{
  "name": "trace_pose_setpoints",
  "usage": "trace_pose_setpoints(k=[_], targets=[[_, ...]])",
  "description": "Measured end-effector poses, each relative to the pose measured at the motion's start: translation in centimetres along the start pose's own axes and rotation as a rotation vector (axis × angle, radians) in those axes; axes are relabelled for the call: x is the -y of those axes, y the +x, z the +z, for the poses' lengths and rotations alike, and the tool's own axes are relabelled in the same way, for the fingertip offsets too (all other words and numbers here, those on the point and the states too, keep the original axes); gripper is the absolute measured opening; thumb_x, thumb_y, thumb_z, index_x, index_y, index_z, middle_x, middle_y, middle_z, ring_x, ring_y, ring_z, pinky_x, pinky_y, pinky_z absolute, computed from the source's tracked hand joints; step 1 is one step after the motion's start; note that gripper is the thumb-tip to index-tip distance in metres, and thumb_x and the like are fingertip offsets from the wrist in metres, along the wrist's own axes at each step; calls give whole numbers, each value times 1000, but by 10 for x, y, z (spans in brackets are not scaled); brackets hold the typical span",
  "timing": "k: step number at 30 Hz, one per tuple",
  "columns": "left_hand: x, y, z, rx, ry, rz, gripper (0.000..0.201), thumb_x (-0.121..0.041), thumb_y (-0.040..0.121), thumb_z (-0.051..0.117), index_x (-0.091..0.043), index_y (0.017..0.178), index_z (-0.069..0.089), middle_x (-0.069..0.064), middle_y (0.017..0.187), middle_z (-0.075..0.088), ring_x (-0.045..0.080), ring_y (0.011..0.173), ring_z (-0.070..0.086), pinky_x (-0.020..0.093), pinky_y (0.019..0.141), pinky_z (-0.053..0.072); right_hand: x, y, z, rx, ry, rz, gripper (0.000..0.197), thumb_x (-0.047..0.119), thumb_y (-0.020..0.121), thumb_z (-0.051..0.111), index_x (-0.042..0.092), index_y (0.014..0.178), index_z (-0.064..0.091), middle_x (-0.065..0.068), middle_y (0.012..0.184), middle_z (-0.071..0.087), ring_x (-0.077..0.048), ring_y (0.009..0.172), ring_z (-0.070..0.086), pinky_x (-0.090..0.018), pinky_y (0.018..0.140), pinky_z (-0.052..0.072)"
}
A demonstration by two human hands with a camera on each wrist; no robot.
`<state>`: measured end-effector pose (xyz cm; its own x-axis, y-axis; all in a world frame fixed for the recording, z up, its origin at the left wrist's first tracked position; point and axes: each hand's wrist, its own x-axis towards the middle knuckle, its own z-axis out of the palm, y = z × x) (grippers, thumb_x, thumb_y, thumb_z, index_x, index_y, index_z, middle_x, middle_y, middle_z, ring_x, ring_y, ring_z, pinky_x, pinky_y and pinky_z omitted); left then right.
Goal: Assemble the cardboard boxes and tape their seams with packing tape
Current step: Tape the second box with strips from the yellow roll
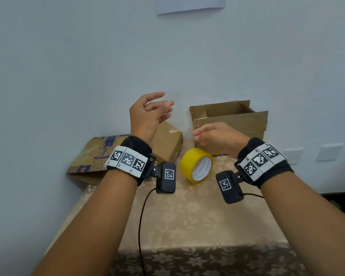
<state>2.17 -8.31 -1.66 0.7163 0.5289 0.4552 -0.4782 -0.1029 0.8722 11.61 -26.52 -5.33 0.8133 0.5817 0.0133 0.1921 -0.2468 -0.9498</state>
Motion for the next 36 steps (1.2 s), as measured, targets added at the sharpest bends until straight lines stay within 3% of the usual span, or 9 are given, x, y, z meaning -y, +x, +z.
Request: trace_pose_setpoints(k=[2,5,6,9,12,17,28,32,36], targets=[[1,0,2,-1,-1,-11,34,-1,89,76,-6,121,66,12,98,79,19,91,75,29,79,60,-7,-4,-3,9,-14,96,15,17,98,66,17,110,75,-1,108,72,-19,106,66,-32,78,51],[3,-1,5,4,10,-26,32,-2,88,77,-9,117,67,12,97,79,19,90,75,29,79,60,-15,-8,-6,56,-80,245,28,33,100,65,18,123,68,-2,122,69,-25,115,64,-51,97,49],[4,-2,6,7,13,-30,31,-2,88,77,-9,117,67,12,97,79,18,90,75,29,78,60,-16,-10,-7,64,-95,277,30,37,100,64,18,124,67,-3,123,69,-24,112,64,-52,96,51],[6,-2,7,11,26,-43,30,-2,88,77,-11,115,67,11,97,79,18,89,75,29,78,60,-14,-15,-8,78,-123,302,38,42,101,61,12,124,66,-4,109,72,-18,90,67,-32,66,52],[7,-3,9,10,28,-51,30,-1,88,77,-11,114,68,11,96,79,17,89,75,29,79,60,-12,-16,-10,82,-157,308,43,49,95,68,11,116,68,-6,99,72,-24,87,71,-35,67,57],[6,-3,10,7,29,-58,30,-2,87,78,-11,114,68,11,96,80,16,88,74,29,79,60,-17,-9,-12,52,-192,239,38,41,88,80,11,110,71,-10,108,75,-26,99,72,-48,90,60],[4,-5,10,-2,17,-64,30,-1,87,78,-12,113,68,9,92,80,16,83,74,28,77,60,-16,-3,-6,-44,-110,113,14,15,84,85,11,89,73,-5,87,74,-17,83,71,-29,68,58],[4,-4,10,-6,20,-66,31,-1,86,78,-11,114,68,8,91,80,16,84,74,27,76,60,-17,1,-5,-83,-140,87,15,15,82,87,13,90,74,-12,95,76,-26,94,74,-38,82,63],[4,-4,10,-11,26,-66,31,-1,86,78,-12,114,68,8,91,80,16,85,74,27,76,60,-18,3,-2,-96,-145,65,18,15,80,89,13,92,75,-13,99,76,-30,96,75,-43,84,64]])
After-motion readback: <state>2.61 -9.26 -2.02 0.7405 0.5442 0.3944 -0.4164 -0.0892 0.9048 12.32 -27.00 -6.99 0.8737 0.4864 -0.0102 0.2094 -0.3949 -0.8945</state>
